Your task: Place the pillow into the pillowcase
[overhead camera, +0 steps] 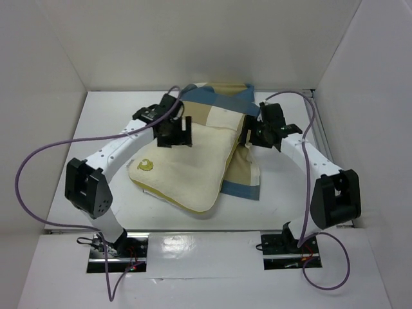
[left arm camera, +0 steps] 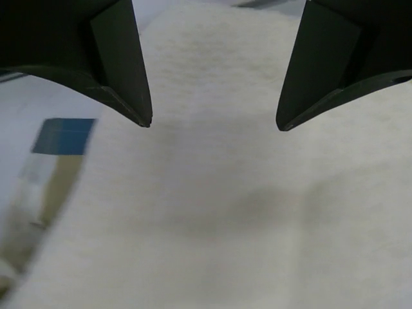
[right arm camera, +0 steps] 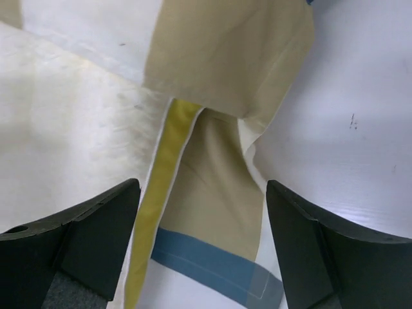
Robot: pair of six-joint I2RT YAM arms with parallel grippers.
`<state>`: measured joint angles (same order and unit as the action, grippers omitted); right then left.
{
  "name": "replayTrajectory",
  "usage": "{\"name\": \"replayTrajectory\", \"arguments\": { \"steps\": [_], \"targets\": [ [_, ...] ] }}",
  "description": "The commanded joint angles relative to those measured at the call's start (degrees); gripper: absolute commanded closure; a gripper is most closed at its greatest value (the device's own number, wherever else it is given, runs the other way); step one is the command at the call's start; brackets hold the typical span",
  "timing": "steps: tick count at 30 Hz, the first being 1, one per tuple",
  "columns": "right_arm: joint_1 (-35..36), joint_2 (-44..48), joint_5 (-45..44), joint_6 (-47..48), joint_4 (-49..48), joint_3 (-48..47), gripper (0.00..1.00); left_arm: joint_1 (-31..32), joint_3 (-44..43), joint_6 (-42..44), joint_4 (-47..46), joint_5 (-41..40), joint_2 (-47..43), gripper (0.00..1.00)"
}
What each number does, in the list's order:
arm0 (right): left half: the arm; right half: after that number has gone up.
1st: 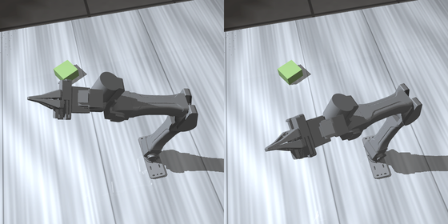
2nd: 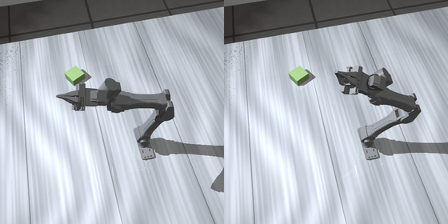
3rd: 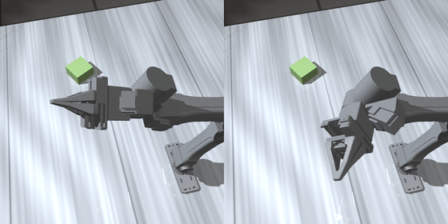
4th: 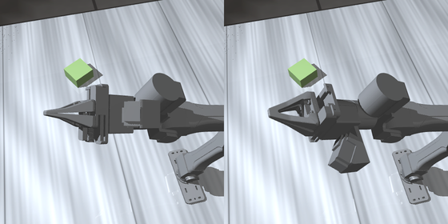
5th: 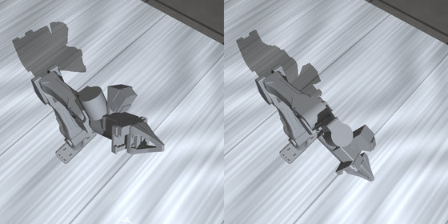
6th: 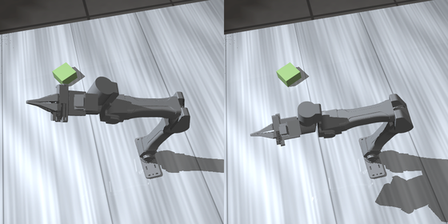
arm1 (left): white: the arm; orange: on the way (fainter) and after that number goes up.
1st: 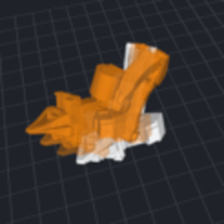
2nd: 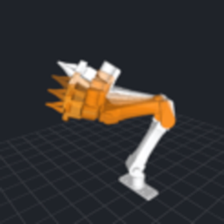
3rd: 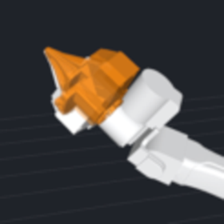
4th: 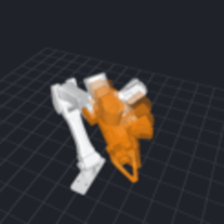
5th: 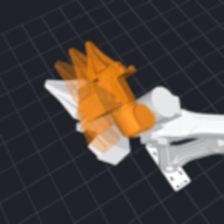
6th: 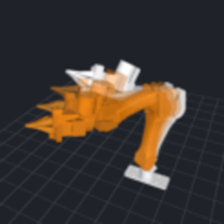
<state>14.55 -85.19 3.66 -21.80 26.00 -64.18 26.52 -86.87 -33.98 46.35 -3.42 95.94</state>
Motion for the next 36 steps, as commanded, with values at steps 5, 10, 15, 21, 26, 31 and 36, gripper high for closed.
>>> {"name": "replayTrajectory", "arguments": {
  "steps": [5, 10, 15, 21, 26, 31, 36],
  "targets": [
    [-2.32, -7.26, 1.7, -0.69, -6.13, 3.09, 0.14, 14.43, -18.93, 5.15, -0.56, -2.73, 15.29, 0.05],
    [-3.56, -9.12, 3.62, -1.84, -9.9, 5.29, 0.29, 16.97, -26.94, 6.99, -0.56, -6.67, 23.84, 0.0],
    [-4.08, -10.17, 5.74, -2.46, -11.67, 7.31, 0.62, 17.51, -31.78, 9.89, -1.61, -6.69, 29.82, 0.0],
    [-5.23, -10.17, 8.64, -3.07, -14.57, 9.34, 1.0, 18.04, -36.6, 10.42, -1.61, -4.41, 37.02, 0.16],
    [-5.23, -10.7, 10.4, -2.55, -14.57, 5.4, 1.0, 16.11, -41.45, 4.72, 1.38, -3.17, 38.19, 1.0],
    [-3.83, -8.16, 19.25, -1.4, -12.82, -8.46, 1.0, 10.4, -38.2, 2.52, 1.38, -5.37, 25.55, 1.0],
    [7.76, -0.52, 22.17, -0.87, -7.73, -18.08, 1.0, 7.31, -42.23, 1.98, 7.6, -7.03, 15.87, 1.0]
  ]
}}
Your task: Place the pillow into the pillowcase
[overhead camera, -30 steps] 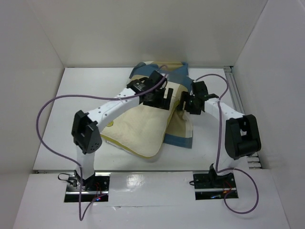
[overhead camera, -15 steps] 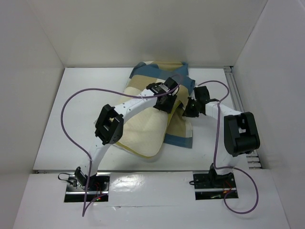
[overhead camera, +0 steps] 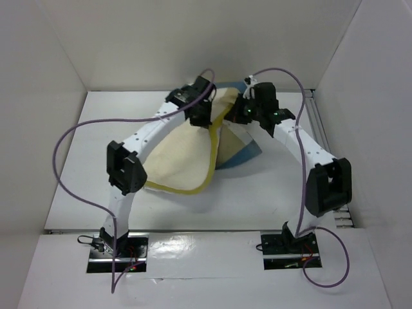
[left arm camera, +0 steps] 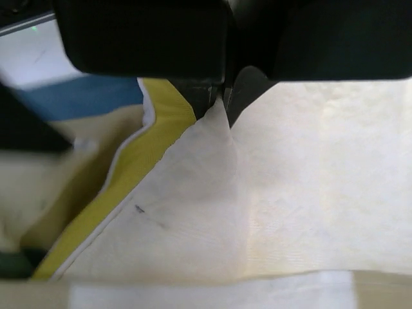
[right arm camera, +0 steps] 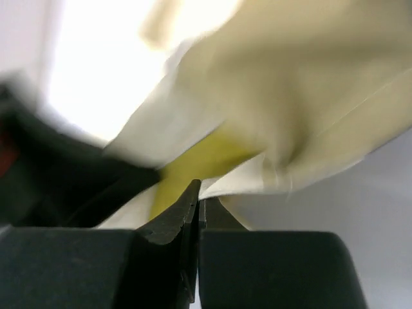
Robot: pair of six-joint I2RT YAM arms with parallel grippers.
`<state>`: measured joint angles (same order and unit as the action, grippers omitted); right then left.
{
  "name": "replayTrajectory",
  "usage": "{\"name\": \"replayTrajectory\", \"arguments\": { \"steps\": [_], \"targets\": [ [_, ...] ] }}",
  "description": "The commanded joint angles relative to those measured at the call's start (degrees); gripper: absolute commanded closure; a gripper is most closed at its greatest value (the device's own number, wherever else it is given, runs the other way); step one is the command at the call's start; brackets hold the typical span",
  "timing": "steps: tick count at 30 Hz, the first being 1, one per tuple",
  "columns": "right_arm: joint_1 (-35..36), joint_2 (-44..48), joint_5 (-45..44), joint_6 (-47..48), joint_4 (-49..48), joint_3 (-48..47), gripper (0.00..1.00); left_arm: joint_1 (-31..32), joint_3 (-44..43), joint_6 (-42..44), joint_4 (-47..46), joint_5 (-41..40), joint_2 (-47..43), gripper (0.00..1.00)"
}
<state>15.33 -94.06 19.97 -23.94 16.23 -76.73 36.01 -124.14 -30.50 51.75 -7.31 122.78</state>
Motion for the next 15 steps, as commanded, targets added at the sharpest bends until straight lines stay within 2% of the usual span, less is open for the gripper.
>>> {"name": "replayTrajectory", "arguments": {
  "steps": [1, 2, 4, 7, 8, 11, 15],
  "targets": [
    [8.91, 11.85, 5.87, 0.4, 2.05, -5.54, 1.0, -2.17, -6.54, -2.36, 3.18, -3.15, -11.68, 1.0],
    [13.1, 13.54, 5.87, -1.09, 1.36, -3.62, 1.0, -2.17, -6.56, -3.41, 3.71, -3.15, -12.47, 1.0],
    [17.08, 17.92, 5.87, -3.72, 1.35, -0.46, 1.0, -1.65, -5.6, -5.61, 4.42, -3.15, -14.84, 1.0],
    [23.24, 20.67, 5.08, -6.98, -2.42, 11.74, 1.0, -0.59, 1.05, -10.45, 2.24, -6.13, -15.99, 1.0],
    [25.77, 21.8, 5.95, -9.34, -4.17, 19.26, 1.0, -0.59, 3.35, -12.28, 1.0, -6.14, -16.86, 1.0],
    [29.13, 21.82, 7.27, -11.73, -11.21, 29.93, 1.0, 0.02, 11.25, -16.41, -1.99, -7.8, -17.4, 1.0],
    [28.97, 21.82, 6.84, -12.27, -12.89, 35.5, 1.0, 0.03, 16.99, -17.05, -5.95, -8.42, -16.88, 1.0]
  ]
}}
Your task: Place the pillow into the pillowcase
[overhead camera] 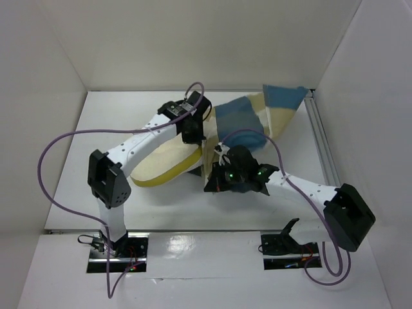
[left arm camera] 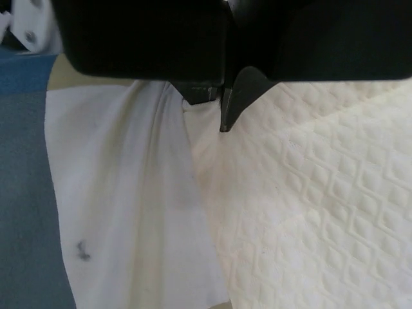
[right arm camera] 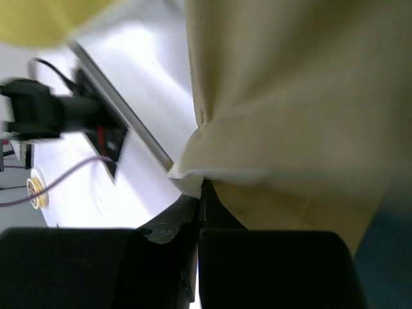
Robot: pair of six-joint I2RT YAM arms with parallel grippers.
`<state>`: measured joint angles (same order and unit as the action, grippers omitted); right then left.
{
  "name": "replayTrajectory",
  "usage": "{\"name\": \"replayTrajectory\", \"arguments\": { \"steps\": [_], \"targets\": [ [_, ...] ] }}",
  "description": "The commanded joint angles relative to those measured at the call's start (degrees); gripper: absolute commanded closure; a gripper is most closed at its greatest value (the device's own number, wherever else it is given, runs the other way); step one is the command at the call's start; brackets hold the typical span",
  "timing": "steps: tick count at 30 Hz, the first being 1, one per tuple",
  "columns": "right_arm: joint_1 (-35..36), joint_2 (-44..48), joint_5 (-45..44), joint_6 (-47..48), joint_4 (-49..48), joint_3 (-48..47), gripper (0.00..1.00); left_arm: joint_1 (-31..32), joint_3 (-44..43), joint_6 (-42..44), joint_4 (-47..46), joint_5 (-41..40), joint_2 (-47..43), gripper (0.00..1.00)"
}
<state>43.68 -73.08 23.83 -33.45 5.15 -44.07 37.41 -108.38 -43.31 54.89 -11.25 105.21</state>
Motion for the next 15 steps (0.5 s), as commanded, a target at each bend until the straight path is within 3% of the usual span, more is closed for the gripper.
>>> {"name": "replayTrajectory", "arguments": {
  "steps": [1, 8, 9, 10, 11, 13, 15],
  "targets": [
    [-0.08, 0.83, 3.93, -2.24, -1.81, 2.85, 1.0, -1.37, 1.85, -4.24, -9.62, -4.49, 0.7, 1.0],
    [-1.41, 2.85, 0.69, 2.43, 7.93, -3.11, 1.0, -1.37, 0.63, -5.29, -10.16, -3.96, 5.62, 1.0],
    [-1.93, 3.72, -1.31, 3.21, 9.69, -5.38, 0.89, -1.37, 0.62, -5.29, -10.68, -3.18, 5.62, 1.0],
    [-2.63, 4.34, -2.29, 4.26, 13.88, -6.71, 0.55, -1.37, -0.07, -4.6, -10.68, -3.17, 5.62, 1.0],
    [-2.64, 4.96, -4.56, 4.27, 16.53, -8.21, 0.28, -1.37, -0.08, -4.59, -10.68, -3.17, 5.62, 1.0],
    [-3.33, 8.55, -17.02, 2.18, 23.2, -11.81, 0.07, -1.37, -0.87, -3.37, -10.68, -3.17, 5.62, 1.0],
    [-5.26, 13.8, -28.35, -5.78, 26.83, -12.44, 0.07, -1.37, -0.87, -3.36, -10.68, -3.17, 5.62, 1.0]
  ]
}}
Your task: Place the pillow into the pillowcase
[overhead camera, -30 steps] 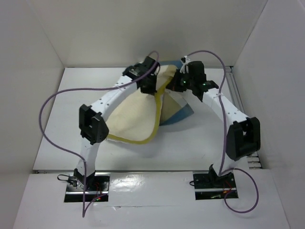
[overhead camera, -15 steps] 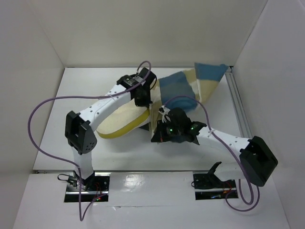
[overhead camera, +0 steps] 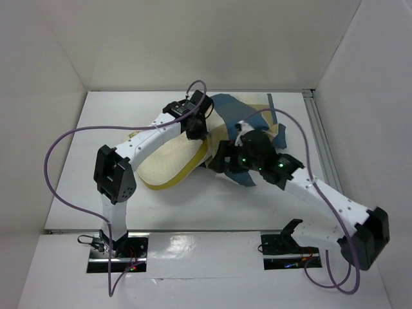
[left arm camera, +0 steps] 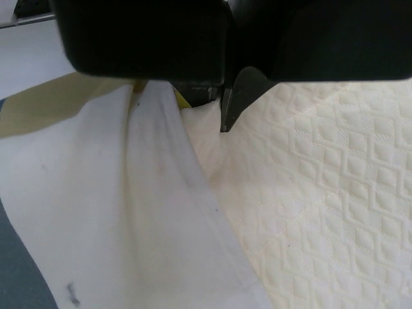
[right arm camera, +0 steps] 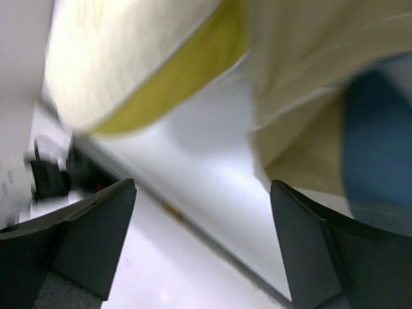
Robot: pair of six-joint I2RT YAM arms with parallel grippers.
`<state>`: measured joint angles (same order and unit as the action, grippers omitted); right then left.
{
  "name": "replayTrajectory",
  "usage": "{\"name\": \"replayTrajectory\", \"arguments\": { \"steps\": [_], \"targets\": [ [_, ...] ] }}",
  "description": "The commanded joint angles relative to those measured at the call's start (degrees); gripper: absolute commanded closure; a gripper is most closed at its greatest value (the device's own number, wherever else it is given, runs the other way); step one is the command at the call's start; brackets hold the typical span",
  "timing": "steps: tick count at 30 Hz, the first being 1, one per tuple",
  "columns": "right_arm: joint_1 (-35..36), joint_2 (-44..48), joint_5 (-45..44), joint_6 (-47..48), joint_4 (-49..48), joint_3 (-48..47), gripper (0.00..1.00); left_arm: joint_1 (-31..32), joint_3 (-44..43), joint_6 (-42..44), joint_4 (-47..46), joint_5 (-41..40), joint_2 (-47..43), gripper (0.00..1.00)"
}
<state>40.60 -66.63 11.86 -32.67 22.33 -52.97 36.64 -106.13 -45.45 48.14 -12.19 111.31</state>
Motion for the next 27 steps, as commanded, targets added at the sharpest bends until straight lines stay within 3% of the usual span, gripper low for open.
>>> {"name": "replayTrajectory", "arguments": {
  "steps": [1, 3, 7, 11, 17, 19, 20, 21, 27],
  "targets": [
    [-4.63, 9.13, -23.13, -8.45, 10.27, -2.41, 0.1, -0.61, -3.12, -1.22, -3.93, -2.23, -0.48, 1.0],
    [-7.62, 12.3, -24.25, -9.52, 8.71, -0.22, 0.12, -0.61, -3.12, -1.22, -4.45, -1.53, -0.48, 1.0],
    [-16.59, 8.55, -8.32, -6.54, 1.18, 3.57, 0.1, -0.09, -4.96, -0.69, -4.46, -0.48, 0.75, 1.0],
    [-14.59, 2.92, 2.36, -3.99, -7.52, 4.72, 0.1, -0.08, -6.29, -0.69, -4.46, -0.47, 1.37, 1.0],
    [-8.44, -5.25, 2.29, -1.52, -13.8, 3.58, 0.2, -0.08, -6.9, -0.69, -4.46, -1.0, 1.37, 1.0],
    [-7.91, -9.28, 0.72, -0.22, -14.42, 2.36, 0.35, -0.08, -7.43, -1.22, -4.46, -1.0, 1.37, 1.0],
    [-7.9, -10.18, 0.1, 0.32, -15.2, 1.82, 0.8, -0.08, -7.43, -1.22, -4.46, -1.52, 1.37, 1.0],
    [-7.29, -10.79, -0.51, 0.32, -15.21, 0.95, 1.0, -0.08, -7.43, -1.74, -4.46, -1.53, 1.37, 1.0],
    [0.61, -7.99, 10.98, 4.28, -6.45, -13.98, 1.0, -3.16, -14.35, -3.86, -0.6, -3.63, 0.05, 1.0]
  ]
}}
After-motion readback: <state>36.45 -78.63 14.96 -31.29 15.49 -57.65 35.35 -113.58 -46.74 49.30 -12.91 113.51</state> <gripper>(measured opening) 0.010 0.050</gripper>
